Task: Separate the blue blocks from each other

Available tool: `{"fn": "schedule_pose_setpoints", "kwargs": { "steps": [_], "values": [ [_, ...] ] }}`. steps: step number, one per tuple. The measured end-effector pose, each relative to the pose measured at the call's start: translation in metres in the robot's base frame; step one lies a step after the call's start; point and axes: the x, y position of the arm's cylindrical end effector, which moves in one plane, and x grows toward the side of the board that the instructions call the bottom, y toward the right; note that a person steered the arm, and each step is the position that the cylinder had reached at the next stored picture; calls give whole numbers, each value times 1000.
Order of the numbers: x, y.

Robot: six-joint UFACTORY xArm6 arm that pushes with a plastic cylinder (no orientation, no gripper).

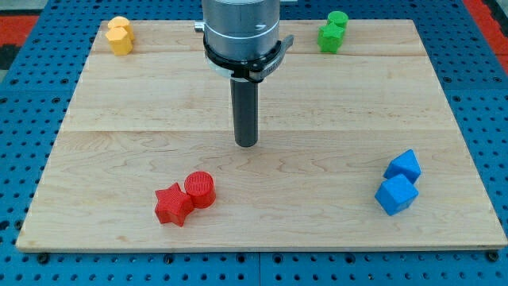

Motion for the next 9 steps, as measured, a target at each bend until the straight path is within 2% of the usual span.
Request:
{"fn": "schedule_pose_setpoints", "kwargs": {
  "steps": [3, 4, 5, 6, 7, 8, 9],
  "values": [
    [-27, 2],
    [-28, 86],
    [-31, 200],
    [9, 259],
    [86, 277],
    [101, 242],
    [70, 200]
  ]
}}
